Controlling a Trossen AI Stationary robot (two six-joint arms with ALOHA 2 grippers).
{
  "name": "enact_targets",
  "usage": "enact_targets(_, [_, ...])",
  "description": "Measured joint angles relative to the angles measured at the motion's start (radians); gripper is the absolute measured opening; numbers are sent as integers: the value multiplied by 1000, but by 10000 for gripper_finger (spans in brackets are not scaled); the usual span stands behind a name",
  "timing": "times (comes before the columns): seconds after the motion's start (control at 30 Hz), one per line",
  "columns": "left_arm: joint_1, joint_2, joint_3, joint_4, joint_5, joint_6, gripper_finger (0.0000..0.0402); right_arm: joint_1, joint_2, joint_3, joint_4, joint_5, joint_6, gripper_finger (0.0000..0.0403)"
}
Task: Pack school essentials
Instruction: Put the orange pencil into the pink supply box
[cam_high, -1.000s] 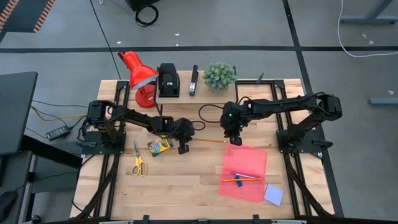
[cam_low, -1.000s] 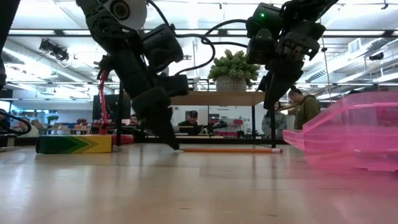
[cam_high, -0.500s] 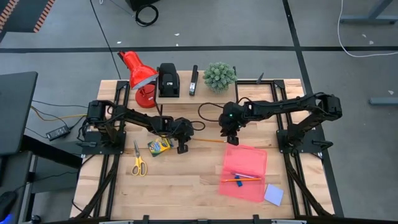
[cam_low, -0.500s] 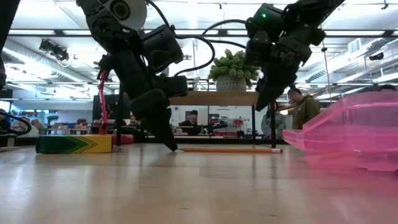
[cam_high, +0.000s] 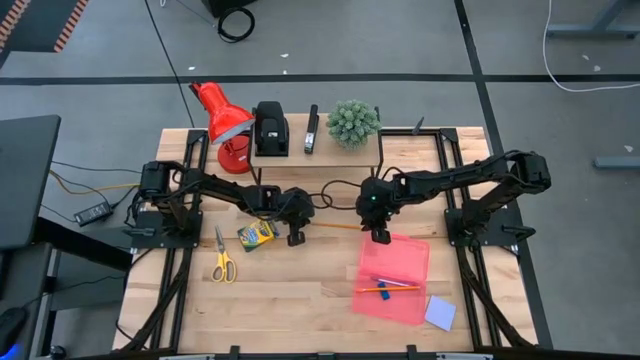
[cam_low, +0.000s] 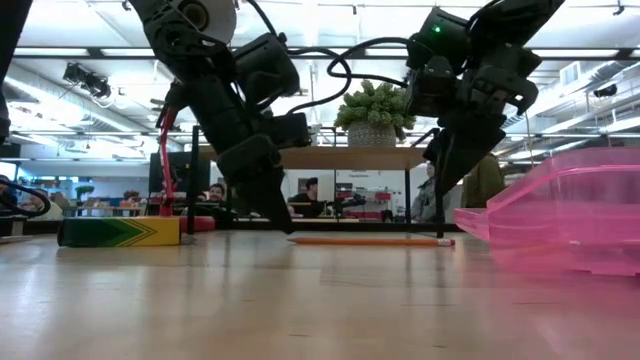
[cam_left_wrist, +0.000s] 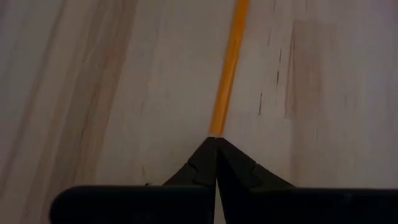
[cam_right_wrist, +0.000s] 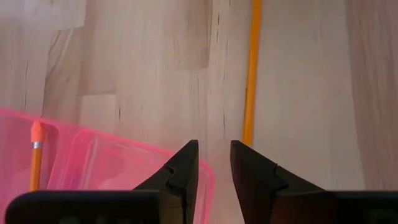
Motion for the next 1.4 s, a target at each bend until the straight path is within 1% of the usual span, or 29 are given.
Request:
enact_targets(0.17, [0, 9, 0, -1, 0, 46, 10, 0, 0, 0, 10, 4, 19, 100])
enact_targets(0.43, [4, 33, 1, 4, 0, 53, 23, 0, 0, 0, 13, 19, 45, 100])
enact_targets(0.63, [8, 34, 0, 8, 3, 54, 13, 0, 0, 0, 16, 24, 23, 100])
enact_targets(0.7, [9, 34, 0, 7, 3, 52, 11, -1, 0, 0, 16, 39, -2, 100])
enact_targets(0.83, [8, 34, 0, 7, 3, 45, 14, -8, 0, 0, 16, 123, -50, 100])
enact_targets(0.9, [7, 34, 0, 7, 1, 43, 18, -14, 0, 0, 15, 149, -73, 101])
enact_targets(1.03, [7, 34, 0, 7, 2, 44, 21, -31, 0, 0, 12, 164, -118, 111])
enact_targets(1.13, [7, 34, 0, 7, 2, 43, 15, -42, 0, -4, 12, 164, -133, 124])
enact_targets(1.27, [7, 35, 0, 7, 2, 43, 11, -45, 0, -27, 10, 164, -134, 138])
enact_targets(1.4, [7, 35, 0, 10, 1, 43, 18, -42, 0, -53, 25, 163, -135, 146])
